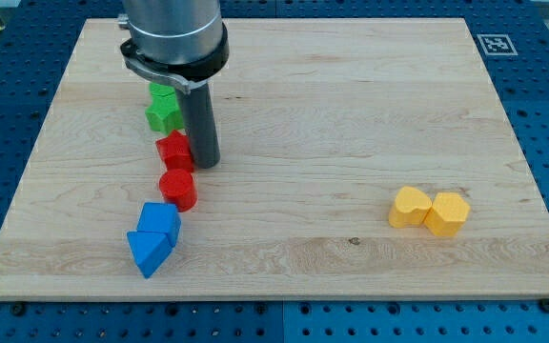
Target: Move the yellow heart diagonal to the red star
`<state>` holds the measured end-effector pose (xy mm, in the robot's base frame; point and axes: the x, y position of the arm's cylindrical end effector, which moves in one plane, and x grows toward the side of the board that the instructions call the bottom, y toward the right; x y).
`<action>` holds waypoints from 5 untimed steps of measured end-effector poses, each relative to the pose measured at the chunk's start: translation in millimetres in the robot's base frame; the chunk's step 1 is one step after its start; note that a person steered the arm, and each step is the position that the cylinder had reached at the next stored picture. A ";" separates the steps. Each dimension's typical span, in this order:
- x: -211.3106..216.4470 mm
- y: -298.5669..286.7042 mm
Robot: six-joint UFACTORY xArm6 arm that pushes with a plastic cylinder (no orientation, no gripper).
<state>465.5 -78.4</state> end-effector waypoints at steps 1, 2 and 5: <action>2.9 29.8; 8.6 44.1; 101.5 129.0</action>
<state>567.0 50.6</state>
